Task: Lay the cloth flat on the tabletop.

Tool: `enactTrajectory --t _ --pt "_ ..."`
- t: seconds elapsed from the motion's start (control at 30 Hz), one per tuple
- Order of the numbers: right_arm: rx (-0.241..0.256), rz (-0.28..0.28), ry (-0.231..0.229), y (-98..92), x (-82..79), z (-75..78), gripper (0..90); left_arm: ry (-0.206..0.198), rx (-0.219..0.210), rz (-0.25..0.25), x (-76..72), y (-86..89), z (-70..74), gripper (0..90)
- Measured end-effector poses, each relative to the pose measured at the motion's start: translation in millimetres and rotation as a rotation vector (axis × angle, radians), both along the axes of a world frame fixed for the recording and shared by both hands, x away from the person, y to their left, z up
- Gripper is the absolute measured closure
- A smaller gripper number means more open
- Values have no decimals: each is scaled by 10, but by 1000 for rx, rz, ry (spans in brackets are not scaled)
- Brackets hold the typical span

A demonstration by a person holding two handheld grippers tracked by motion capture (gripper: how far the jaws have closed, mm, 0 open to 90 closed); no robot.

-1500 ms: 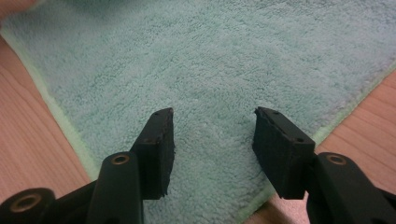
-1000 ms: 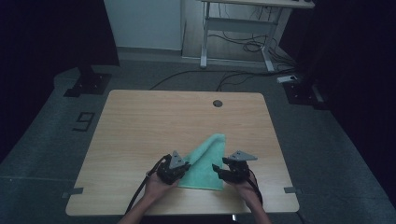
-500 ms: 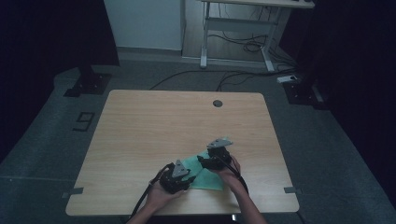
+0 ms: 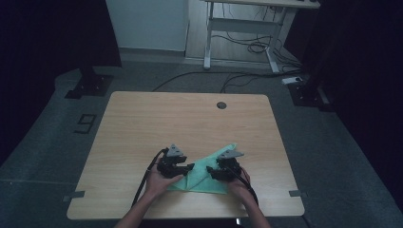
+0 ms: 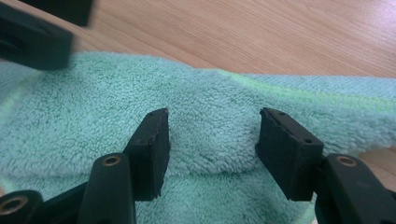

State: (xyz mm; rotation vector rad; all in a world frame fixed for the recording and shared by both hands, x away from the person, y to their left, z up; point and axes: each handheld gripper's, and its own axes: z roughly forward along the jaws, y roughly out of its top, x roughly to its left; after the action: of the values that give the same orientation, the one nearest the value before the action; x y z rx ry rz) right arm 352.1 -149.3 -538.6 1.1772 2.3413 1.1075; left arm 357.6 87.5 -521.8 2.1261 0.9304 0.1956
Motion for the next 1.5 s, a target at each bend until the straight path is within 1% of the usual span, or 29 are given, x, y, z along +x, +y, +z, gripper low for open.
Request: enactTrajectory --t 0.1,0.13,0.17,0.2,0.23,0.27,0.3,0.4,0.47,0.53,0.6,0.67,0.77,0.8,0.87,1.0,1.03,1.07,1.2,1.27,1.33,1.43,1.5 --pt "3 3 -7 0 -15 2 430 6 22 -15 17 -50 -61 515" --pt "7 0 -12 -7 -32 9 429 8 32 -14 16 -63 -79 562" --pt "13 1 -18 -12 -45 18 427 8 32 -16 14 -69 -97 602" --pt "13 1 -18 -12 -45 18 427 11 32 -23 14 -73 -112 602" --pt "20 -1 -26 -19 -66 32 425 8 41 -22 8 -81 -128 633" --pt "39 -3 -40 -46 -131 74 420 -7 53 -18 -4 -89 -140 698" --pt "39 -3 -40 -46 -131 74 420 -22 58 -15 -15 -93 -145 698" --pt "47 -2 -67 -102 -267 129 414 -52 44 0 -31 -77 -130 766" --pt "40 7 -65 -115 -340 119 407 -71 26 14 -37 -54 -112 783" --pt "20 19 -54 -113 -401 81 401 -92 26 25 -38 -34 -95 802" --pt "5 32 -37 -109 -427 28 398 -106 22 30 -38 -16 -81 820" --pt "-10 31 -18 -105 -431 -24 397 -118 19 36 -39 -3 -71 832" --pt "-34 22 5 -103 -416 -83 411 -136 0 47 -41 24 -49 832" --pt "-31 19 3 -107 -416 -84 415 -138 -5 49 -39 33 -42 833" --pt "-39 16 5 -102 -417 -79 423 -140 -32 62 -32 60 -23 835" --pt "-71 16 -6 -78 -435 -76 434 -177 -51 96 -24 125 23 855" --pt "-71 17 -4 -83 -433 -74 441 -180 -61 105 -13 150 37 859" --pt "-71 18 -4 -89 -432 -73 446 -165 -69 104 6 171 46 862" --pt "-68 23 -5 -115 -443 -74 460 -171 -49 108 58 209 61 867" --pt "-68 23 -6 -139 -453 -75 471 -185 -42 115 84 225 80 868" --pt "-68 26 -7 -158 -461 -74 480 -199 -26 119 127 252 124 868" --pt "-67 32 -7 -196 -469 -73 492 -220 -3 128 244 306 198 868" --pt "-67 36 -5 -222 -478 -72 495 -220 5 136 358 348 221 867"
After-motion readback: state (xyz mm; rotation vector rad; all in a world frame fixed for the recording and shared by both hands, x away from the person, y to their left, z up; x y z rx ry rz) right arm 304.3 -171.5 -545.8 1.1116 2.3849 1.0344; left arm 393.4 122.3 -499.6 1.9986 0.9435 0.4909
